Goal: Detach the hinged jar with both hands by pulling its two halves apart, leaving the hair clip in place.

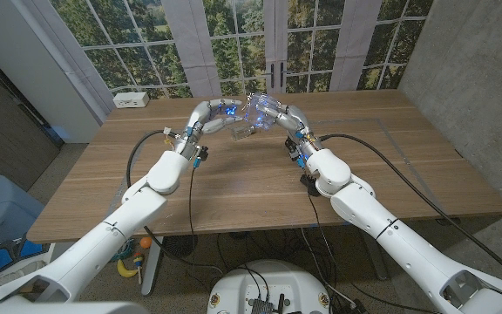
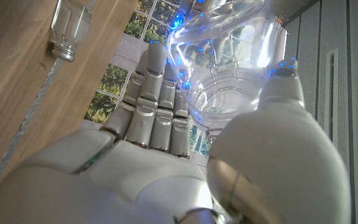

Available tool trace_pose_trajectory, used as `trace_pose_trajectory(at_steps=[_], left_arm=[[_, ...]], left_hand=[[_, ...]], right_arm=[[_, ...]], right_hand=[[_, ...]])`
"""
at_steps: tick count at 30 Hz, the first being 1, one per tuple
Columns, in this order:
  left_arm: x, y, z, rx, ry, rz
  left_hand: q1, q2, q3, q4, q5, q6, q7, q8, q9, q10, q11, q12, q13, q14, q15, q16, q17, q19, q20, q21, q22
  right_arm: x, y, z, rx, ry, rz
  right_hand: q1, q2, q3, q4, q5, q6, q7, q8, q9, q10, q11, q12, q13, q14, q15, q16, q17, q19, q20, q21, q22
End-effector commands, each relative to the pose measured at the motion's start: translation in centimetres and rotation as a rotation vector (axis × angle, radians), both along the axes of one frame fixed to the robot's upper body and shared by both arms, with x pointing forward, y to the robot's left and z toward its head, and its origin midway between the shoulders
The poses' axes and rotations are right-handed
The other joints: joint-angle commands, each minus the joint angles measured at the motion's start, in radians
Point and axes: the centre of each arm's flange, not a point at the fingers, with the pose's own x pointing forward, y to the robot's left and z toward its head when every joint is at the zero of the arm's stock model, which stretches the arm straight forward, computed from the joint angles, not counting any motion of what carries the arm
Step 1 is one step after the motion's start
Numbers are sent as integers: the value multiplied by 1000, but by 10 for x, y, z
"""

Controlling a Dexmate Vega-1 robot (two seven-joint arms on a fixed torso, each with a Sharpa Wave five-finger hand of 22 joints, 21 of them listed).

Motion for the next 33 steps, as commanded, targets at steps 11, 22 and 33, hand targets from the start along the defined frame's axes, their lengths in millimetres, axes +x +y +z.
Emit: trace_pose_trajectory(at_steps=[11,22,33], left_arm=[[-3,-21,-1,-73,-60,-27],[-7,-24,-7,-68,-64,-59],[-21,-25,-1,11,-111,-75]], left_hand=[[23,6,-22,1,-10,90,25,65,30,35,-5,53,61,26,-179,10,26,1,-69,19,-21],[-23,-6,-66,16,-17,-59,29,49,64,3,-1,81,128,19,-177,3,57,-14,-56,34,-42],[-85,181,-11,54,-8,-163,51,6,17,-42,7,81,175,1,-173,-46,59,-49,-9,60,-57]], right_arm=[[-5,16,0,-17,27,1],[-2,15,-1,2,39,-21],[-2,19,-5,-25,-9,-121]], right_hand=[[288,288,136,-9,4,165,-133,5,4,208,-190,-9,3,150,-215,-3,8,-5,-128,22,-6],[288,287,140,-9,3,165,-131,3,3,210,-189,-13,8,149,-215,-9,8,-10,-129,31,-12],[287,286,142,-9,3,165,-132,1,4,209,-189,-17,13,152,-215,-10,13,-19,-131,37,-17]])
